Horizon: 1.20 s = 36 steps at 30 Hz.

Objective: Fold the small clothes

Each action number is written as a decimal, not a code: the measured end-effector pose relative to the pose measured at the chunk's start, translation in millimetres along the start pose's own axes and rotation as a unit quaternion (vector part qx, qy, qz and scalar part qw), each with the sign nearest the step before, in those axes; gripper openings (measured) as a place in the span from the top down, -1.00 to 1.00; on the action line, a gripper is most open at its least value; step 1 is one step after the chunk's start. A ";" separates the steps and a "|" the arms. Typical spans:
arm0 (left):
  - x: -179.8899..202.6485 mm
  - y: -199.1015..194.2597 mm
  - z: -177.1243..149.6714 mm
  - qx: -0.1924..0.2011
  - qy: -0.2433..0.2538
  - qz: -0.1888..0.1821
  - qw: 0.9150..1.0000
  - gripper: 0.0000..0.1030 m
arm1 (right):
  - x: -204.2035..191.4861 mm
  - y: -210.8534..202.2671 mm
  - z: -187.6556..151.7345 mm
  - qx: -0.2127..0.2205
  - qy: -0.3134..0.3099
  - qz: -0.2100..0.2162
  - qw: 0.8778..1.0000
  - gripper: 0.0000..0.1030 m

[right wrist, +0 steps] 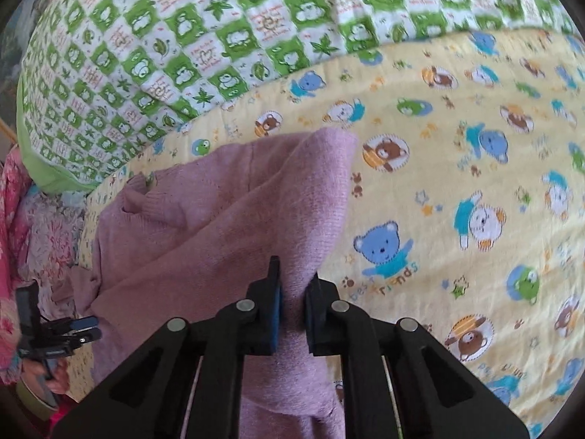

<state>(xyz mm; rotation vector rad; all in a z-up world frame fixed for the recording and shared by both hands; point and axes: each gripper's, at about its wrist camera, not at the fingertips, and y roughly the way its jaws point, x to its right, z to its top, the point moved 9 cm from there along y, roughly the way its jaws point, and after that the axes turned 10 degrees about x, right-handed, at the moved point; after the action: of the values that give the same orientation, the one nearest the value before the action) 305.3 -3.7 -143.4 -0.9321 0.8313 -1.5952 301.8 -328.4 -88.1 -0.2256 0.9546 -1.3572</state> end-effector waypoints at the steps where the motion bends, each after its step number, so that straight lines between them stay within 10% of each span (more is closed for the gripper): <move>1: -1.6 5.6 5.3 0.005 -0.007 0.005 1.000 -0.15 | 1.2 0.2 -0.3 -0.001 0.002 0.001 1.000 0.77; 4: -2.9 21.6 22.2 0.026 -0.013 0.016 0.999 -0.12 | 0.7 0.4 0.5 -0.002 -0.001 0.001 1.000 0.77; 6: 5.7 28.1 33.9 0.040 -0.009 -0.006 0.999 0.72 | -0.9 0.2 1.5 -0.001 -0.006 0.000 1.000 0.77; 8: 11.0 28.6 43.0 0.052 -0.003 -0.011 0.999 0.98 | -2.1 -1.3 3.2 0.002 -0.012 0.003 1.000 0.77; 13: 34.7 -9.8 54.6 0.087 -0.017 -0.119 0.989 1.00 | -7.6 -11.4 10.0 0.012 -0.027 0.014 0.999 0.77; 20: 11.1 -17.3 21.2 0.043 -0.016 -0.070 0.997 0.93 | -15.6 -11.6 10.6 0.009 -0.046 0.007 0.999 0.77; 27: -11.3 22.4 2.1 -0.011 -0.092 -0.045 0.995 -0.05 | -14.1 -7.9 9.9 0.009 -0.035 0.008 0.999 0.77; 29: -10.7 25.4 2.5 -0.005 -0.102 -0.049 0.994 0.05 | -12.7 -7.2 10.2 0.008 -0.033 0.007 0.999 0.77; 31: -5.4 30.7 7.3 0.007 -0.111 -0.063 0.992 0.79 | -10.5 -6.4 10.1 0.009 -0.028 0.006 1.000 0.77; 36: 14.5 -7.1 27.8 0.073 -0.117 -0.104 0.985 0.92 | -7.6 -21.5 18.5 0.039 -0.010 0.004 0.999 0.78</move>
<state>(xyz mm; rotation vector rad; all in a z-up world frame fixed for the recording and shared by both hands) 325.0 -18.0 -122.3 -1.1014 0.4590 -1.6606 299.6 -334.0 -59.4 -0.1755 0.8837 -1.3795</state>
